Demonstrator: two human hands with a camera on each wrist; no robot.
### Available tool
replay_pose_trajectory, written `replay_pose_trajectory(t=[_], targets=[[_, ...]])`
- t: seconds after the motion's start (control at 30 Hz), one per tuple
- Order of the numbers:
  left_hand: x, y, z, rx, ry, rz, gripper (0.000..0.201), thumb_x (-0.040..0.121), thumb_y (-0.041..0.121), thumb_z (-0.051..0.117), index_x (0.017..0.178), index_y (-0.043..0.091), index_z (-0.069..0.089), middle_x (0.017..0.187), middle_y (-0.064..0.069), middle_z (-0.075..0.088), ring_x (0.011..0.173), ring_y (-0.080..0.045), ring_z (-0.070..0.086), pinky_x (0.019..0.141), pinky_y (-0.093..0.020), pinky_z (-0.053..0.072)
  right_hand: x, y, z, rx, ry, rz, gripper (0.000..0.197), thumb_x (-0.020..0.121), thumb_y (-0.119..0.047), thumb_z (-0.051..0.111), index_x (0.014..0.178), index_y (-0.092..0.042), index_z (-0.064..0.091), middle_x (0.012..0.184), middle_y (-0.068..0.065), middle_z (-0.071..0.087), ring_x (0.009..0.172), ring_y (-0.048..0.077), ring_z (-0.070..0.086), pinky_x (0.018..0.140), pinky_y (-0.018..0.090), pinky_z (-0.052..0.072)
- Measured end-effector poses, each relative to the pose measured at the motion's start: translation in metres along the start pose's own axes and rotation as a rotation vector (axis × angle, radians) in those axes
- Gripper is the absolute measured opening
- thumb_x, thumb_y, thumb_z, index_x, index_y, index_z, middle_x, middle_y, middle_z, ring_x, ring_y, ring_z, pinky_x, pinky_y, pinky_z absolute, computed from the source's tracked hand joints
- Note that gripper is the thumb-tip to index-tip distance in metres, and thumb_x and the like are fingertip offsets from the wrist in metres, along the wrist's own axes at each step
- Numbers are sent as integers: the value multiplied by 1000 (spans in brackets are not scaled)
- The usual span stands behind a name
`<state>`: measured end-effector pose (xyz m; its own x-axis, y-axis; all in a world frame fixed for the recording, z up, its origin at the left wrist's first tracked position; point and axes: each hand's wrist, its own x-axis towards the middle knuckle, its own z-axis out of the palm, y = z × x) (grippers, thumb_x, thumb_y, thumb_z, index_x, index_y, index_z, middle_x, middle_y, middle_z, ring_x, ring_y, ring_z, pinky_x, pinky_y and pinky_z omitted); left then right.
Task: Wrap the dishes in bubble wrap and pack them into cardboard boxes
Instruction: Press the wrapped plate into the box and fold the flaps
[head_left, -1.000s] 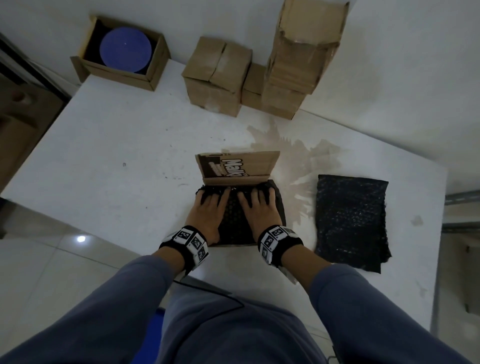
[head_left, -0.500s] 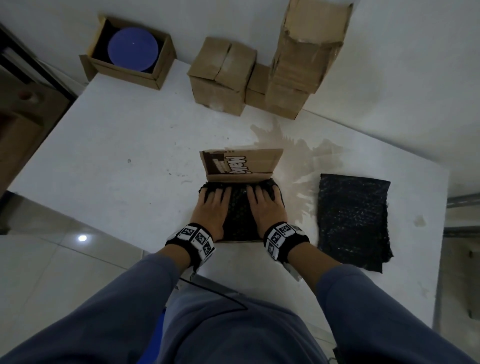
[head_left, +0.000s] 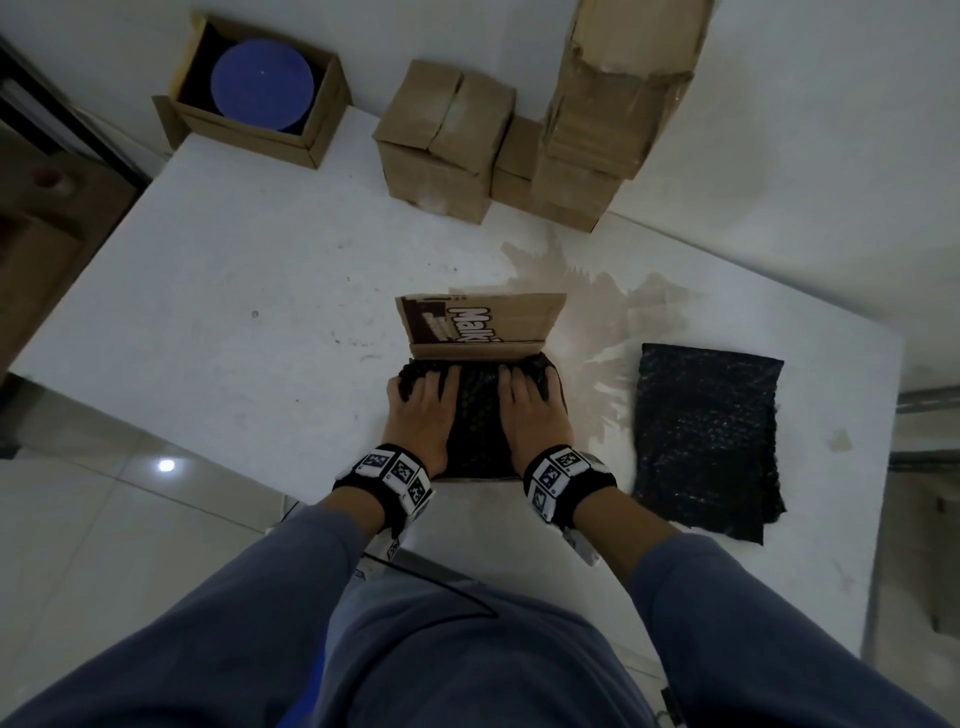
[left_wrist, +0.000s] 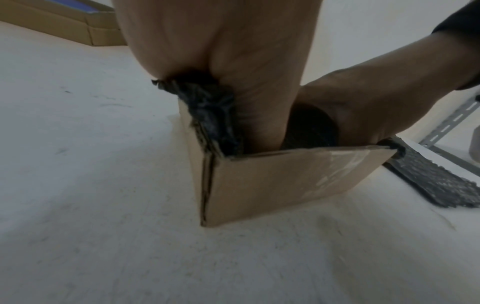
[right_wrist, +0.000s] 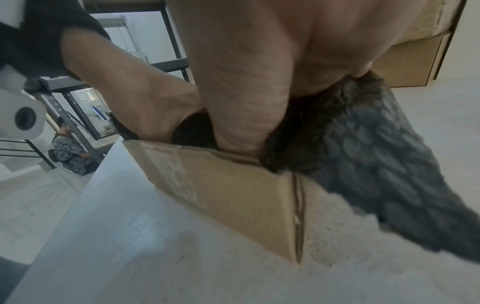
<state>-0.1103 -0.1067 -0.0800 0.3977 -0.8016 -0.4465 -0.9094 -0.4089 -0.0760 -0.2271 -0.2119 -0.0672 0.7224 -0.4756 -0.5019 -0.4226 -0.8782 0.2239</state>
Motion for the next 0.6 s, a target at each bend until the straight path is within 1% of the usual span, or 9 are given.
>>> replay_pose_trajectory(t=[0.1, 0.2, 0.27, 0.37, 0.43, 0.5, 0.53, 0.57, 0.6], targets=[[1, -3, 3, -3, 10, 22, 116, 67, 34, 74, 155, 9, 3, 140, -13, 39, 127, -27, 42, 113, -52, 13, 1, -2, 0, -1, -2, 9, 95, 89, -33, 58, 153, 1, -4, 157, 20, 19, 145, 30, 23, 119, 54, -6], [4, -4, 1, 20, -7, 41, 114, 70, 37, 71, 154, 8, 0, 138, -12, 42, 128, -28, 41, 115, -52, 5, 4, -3, -2, 65, -7, -5, 98, 84, -30, 65, 154, -10, -1, 155, 21, 20, 143, 32, 25, 119, 55, -6], [4, -4, 1, 35, -8, 47, 113, 70, 38, 70, 154, 7, 0, 138, -12, 42, 128, -27, 41, 115, -51, 5, 5, -2, -2, 73, -12, -5, 98, 84, -31, 65, 154, -15, -1, 156, 21, 17, 143, 33, 23, 119, 54, -7], [3, -3, 2, 52, 2, 44, 113, 72, 41, 68, 154, 8, -1, 139, -12, 42, 129, -27, 42, 117, -53, 6, 5, -3, -3, 60, 2, -3, 98, 86, -33, 63, 155, -15, -3, 157, 22, 14, 145, 33, 21, 119, 55, -8], [-1, 0, 3, 71, -2, 37, 112, 74, 42, 67, 154, 8, -4, 142, -13, 40, 131, -29, 40, 118, -53, 7, 1, -2, -5, 32, 2, -12, 95, 87, -34, 62, 155, -15, -2, 158, 22, 15, 145, 33, 20, 118, 56, -8], [-9, 4, 2, -5, -53, 14, 112, 77, 39, 68, 155, 9, -7, 148, -17, 32, 136, -31, 34, 118, -51, 15, -2, -1, -5, -4, 58, -40, 83, 92, -32, 57, 155, -15, 7, 158, 22, 17, 146, 34, 18, 117, 59, -9], [-12, 5, 4, -126, -104, -10, 112, 79, 37, 69, 155, 11, -9, 152, -19, 25, 139, -33, 30, 117, -49, 22, -5, 0, -6, -2, 119, -59, 73, 93, -29, 54, 154, -15, 16, 157, 23, 20, 146, 35, 20, 116, 60, -7], [-15, 6, 5, -288, -159, -33, 112, 80, 36, 69, 155, 13, -10, 154, -19, 20, 140, -35, 27, 114, -49, 30, -9, 0, -8, 25, 202, -78, 64, 92, -26, 52, 151, -14, 28, 154, 23, 28, 144, 36, 26, 117, 61, 1], [-16, 6, 5, -439, -212, -56, 108, 81, 38, 68, 155, 15, -8, 155, -19, 17, 140, -36, 26, 112, -49, 34, -13, -1, -8, 74, 295, -104, 57, 88, -22, 54, 144, -14, 42, 147, 23, 38, 137, 36, 36, 115, 61, 15]])
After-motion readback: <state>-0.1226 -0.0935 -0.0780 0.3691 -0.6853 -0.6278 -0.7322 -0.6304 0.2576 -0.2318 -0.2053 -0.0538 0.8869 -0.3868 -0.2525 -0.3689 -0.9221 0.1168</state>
